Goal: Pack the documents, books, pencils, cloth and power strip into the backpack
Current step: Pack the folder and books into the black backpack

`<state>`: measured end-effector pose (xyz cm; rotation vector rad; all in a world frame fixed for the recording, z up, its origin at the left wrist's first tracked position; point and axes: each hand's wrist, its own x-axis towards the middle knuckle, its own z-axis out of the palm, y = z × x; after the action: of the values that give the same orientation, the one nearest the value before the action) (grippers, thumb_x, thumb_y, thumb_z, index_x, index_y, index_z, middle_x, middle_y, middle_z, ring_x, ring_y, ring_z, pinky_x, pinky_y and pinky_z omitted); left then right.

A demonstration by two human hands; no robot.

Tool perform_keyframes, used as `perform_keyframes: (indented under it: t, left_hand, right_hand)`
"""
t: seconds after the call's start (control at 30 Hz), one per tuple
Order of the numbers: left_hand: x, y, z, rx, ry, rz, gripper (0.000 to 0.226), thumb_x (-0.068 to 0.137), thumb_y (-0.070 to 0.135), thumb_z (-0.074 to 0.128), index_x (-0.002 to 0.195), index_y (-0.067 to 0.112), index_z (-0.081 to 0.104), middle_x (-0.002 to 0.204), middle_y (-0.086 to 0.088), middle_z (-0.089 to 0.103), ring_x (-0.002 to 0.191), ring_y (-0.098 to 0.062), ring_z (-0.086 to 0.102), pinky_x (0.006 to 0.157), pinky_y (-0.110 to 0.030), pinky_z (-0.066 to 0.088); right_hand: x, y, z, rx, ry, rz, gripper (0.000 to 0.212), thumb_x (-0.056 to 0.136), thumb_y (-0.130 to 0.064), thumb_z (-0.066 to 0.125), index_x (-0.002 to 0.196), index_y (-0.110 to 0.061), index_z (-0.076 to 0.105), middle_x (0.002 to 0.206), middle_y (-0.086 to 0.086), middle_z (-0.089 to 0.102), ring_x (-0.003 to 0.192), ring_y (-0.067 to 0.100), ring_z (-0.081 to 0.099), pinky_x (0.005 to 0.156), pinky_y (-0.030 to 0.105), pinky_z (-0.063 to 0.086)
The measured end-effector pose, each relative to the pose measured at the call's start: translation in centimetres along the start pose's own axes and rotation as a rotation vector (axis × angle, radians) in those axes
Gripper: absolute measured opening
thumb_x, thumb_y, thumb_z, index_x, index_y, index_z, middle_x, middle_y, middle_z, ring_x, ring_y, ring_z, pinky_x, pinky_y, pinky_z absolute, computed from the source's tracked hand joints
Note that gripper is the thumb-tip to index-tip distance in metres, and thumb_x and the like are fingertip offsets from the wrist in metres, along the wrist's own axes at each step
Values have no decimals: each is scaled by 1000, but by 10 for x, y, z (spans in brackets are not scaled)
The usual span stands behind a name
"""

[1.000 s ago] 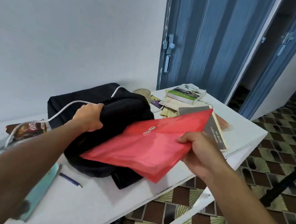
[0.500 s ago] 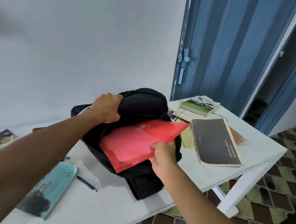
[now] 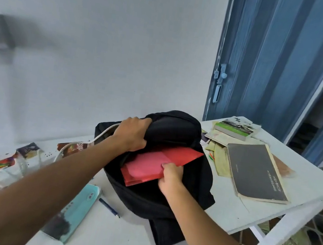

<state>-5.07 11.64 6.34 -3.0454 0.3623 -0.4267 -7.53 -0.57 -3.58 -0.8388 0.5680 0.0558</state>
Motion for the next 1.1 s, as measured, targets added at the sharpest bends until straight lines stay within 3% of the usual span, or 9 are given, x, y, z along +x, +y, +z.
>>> perform_keyframes:
  t: [0.13, 0.2, 0.3, 0.47, 0.6, 0.73, 0.87, 1.0, 1.1]
  left_hand:
    - [-3, -6, 17, -38, 70, -14, 37, 73, 19, 61, 108, 12, 50, 91, -15, 66, 84, -40, 61, 70, -41, 49]
    - [-3, -5, 26, -61, 95, -16, 39, 72, 19, 61, 108, 12, 50, 90, -15, 67, 83, -40, 62, 69, -43, 49]
    - [-5, 2, 36, -58, 93, -20, 43, 72, 19, 62, 112, 12, 49, 90, -13, 68, 84, -39, 62, 67, -42, 49]
    - [-15, 13, 49, -127, 19, 7, 57, 72, 26, 67, 124, 16, 46, 111, -6, 65, 101, -33, 60, 76, -39, 47]
    - [-32, 7, 60, -289, -78, 177, 69, 75, 42, 71, 135, 18, 45, 132, -1, 53, 123, -22, 48, 100, -38, 42]
    - [-53, 0, 57, -635, 128, 105, 57, 74, 12, 68, 122, 22, 38, 116, 2, 57, 94, -15, 61, 85, -31, 48]
    - [-69, -3, 58, -728, 201, -9, 46, 76, 7, 70, 116, 21, 53, 103, 7, 61, 77, -9, 61, 73, -21, 48]
    - [-87, 2, 78, -776, -5, -7, 22, 85, 14, 66, 105, 23, 65, 95, 10, 69, 89, -4, 63, 86, -23, 49]
    - [-102, 15, 94, -821, -99, -11, 19, 88, 18, 65, 106, 22, 67, 96, 10, 70, 91, -4, 63, 87, -24, 48]
  right_hand:
    - [-3, -6, -17, -309, -270, 237, 21, 93, -6, 52, 114, -8, 50, 102, 15, 61, 88, 31, 64, 75, 47, 56]
    - [-3, -13, -25, -506, -346, 262, 14, 93, -8, 53, 107, -7, 50, 93, 18, 64, 68, 28, 67, 54, 34, 56]
    - [2, -28, -35, -796, -386, 209, 9, 95, -12, 53, 93, -3, 53, 66, 15, 62, 35, 9, 46, 31, 16, 29]
    - [10, -29, -51, -621, -276, 186, 11, 90, -4, 62, 93, 4, 56, 59, 20, 65, 42, 17, 62, 36, 19, 46]
    - [1, -22, -60, -438, -289, 234, 16, 94, 0, 54, 108, 7, 50, 87, 35, 63, 62, 38, 70, 49, 32, 57]
    - [-11, -30, -65, -874, -210, -47, 6, 92, -5, 52, 90, -2, 48, 82, 27, 64, 63, 37, 70, 51, 34, 58]
    - [-31, -46, -74, -1721, -210, -684, 18, 88, -25, 54, 75, -14, 58, 73, 2, 62, 67, 25, 62, 59, 30, 48]
    - [-43, -50, -73, -1503, -189, -1252, 7, 81, -18, 63, 87, -15, 62, 74, -4, 57, 75, 21, 57, 57, 30, 46]
    - [-29, -43, -82, -1470, -257, -1331, 34, 81, -18, 60, 113, -10, 61, 110, 5, 60, 107, 26, 54, 83, 36, 50]
